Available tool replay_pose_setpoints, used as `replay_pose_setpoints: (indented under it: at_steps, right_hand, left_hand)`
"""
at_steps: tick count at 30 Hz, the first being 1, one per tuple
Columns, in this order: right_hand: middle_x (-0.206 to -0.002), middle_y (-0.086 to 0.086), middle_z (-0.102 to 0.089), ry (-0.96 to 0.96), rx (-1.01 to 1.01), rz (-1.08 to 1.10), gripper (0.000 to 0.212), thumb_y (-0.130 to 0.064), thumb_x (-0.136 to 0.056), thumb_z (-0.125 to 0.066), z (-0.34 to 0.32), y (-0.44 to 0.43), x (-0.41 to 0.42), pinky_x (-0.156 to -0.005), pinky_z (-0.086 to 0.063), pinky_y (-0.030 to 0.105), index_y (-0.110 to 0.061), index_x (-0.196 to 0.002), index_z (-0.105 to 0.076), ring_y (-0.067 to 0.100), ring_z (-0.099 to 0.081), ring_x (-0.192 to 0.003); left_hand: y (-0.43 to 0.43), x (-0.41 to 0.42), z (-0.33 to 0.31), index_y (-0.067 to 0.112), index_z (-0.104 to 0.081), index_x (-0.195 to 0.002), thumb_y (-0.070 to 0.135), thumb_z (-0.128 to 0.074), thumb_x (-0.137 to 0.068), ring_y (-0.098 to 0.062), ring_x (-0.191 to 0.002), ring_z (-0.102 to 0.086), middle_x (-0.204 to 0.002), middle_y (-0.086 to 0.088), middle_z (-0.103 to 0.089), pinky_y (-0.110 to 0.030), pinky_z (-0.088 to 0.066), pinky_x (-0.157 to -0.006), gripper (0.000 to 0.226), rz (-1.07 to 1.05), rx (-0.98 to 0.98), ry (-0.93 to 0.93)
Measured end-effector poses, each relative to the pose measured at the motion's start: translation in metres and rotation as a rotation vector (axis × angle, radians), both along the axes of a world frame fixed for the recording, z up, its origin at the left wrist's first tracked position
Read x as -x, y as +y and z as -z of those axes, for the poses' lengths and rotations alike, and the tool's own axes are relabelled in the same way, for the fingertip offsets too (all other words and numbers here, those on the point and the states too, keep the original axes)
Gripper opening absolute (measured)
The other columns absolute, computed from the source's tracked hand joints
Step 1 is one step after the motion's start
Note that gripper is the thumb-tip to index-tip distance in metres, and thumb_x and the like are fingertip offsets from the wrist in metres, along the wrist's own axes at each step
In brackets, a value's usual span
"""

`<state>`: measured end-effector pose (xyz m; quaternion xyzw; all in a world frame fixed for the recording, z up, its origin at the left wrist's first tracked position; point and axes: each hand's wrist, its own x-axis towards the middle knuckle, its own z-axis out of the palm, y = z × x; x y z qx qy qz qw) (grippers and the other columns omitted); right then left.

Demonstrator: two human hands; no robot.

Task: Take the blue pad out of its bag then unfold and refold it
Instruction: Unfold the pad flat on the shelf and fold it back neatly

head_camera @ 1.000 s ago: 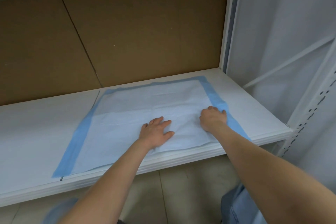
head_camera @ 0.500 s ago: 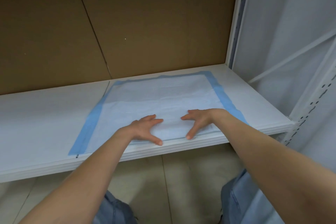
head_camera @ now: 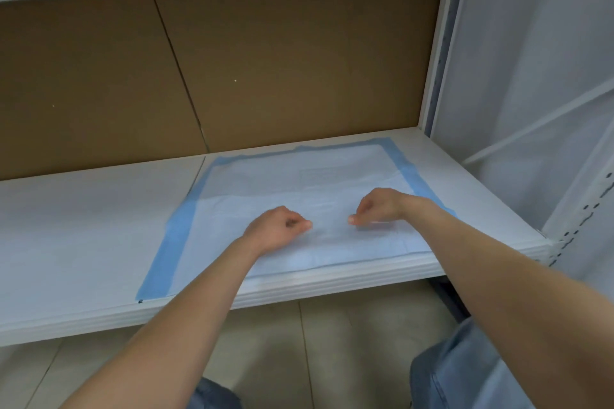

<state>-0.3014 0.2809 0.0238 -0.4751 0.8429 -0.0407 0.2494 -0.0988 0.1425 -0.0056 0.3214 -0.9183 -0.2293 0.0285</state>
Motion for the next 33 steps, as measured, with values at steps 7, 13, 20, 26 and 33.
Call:
replay_pose_setpoints:
  at_steps: [7, 13, 20, 26, 33]
  right_hand:
    - [-0.159, 0.003, -0.015, 0.176, 0.144, 0.074, 0.073, -0.054, -0.091, -0.051, 0.028, -0.034, 0.019, -0.114, -0.028, 0.043, -0.026, -0.151, -0.021, 0.028, -0.018, -0.145]
    - [-0.161, -0.005, 0.005, 0.178, 0.027, -0.002, 0.077, -0.069, -0.089, -0.036, 0.051, -0.058, 0.035, -0.119, -0.005, 0.051, -0.037, -0.152, -0.007, 0.027, 0.008, -0.148]
    - [-0.161, -0.007, 0.007, 0.176, -0.001, 0.02, 0.077, -0.073, -0.087, -0.031, 0.057, -0.053, 0.044, -0.117, -0.001, 0.056, -0.041, -0.151, -0.004, 0.026, 0.008, -0.148]
    - [-0.154, 0.007, -0.024, 0.23, 0.028, 0.092, 0.068, -0.057, -0.093, -0.044, 0.039, -0.038, 0.041, -0.112, -0.028, 0.047, -0.028, -0.151, -0.023, 0.03, -0.028, -0.14]
    - [-0.119, -0.003, -0.055, -0.029, 0.154, 0.089, 0.045, -0.054, -0.076, -0.07, 0.026, -0.01, 0.022, -0.094, -0.047, 0.033, -0.025, -0.111, -0.062, 0.019, -0.054, -0.109]
  left_hand:
    - [-0.061, 0.0, 0.006, 0.023, -0.014, -0.152, 0.045, -0.038, -0.098, -0.023, -0.147, -0.01, -0.159, -0.003, -0.012, -0.04, -0.017, -0.118, 0.063, -0.097, 0.35, -0.272]
    - [-0.084, -0.009, 0.023, 0.026, -0.006, -0.152, 0.061, -0.019, -0.095, -0.028, -0.147, 0.007, -0.159, -0.011, 0.008, -0.053, -0.011, -0.116, 0.068, -0.241, 0.243, -0.499]
    - [-0.088, -0.006, 0.024, 0.021, -0.003, -0.152, 0.061, -0.018, -0.095, -0.028, -0.147, 0.009, -0.159, -0.014, 0.007, -0.053, -0.011, -0.116, 0.071, -0.237, 0.219, -0.533]
    - [-0.068, -0.013, 0.01, 0.019, -0.033, -0.144, 0.053, -0.022, -0.098, -0.028, -0.132, -0.037, -0.144, -0.009, -0.036, -0.039, -0.039, -0.098, 0.058, -0.231, 0.417, -0.595]
    - [-0.032, -0.026, -0.002, 0.019, -0.051, -0.125, 0.054, -0.033, -0.094, -0.024, -0.107, -0.055, -0.121, -0.003, -0.054, -0.033, -0.043, -0.079, 0.05, -0.181, 0.467, -0.555]
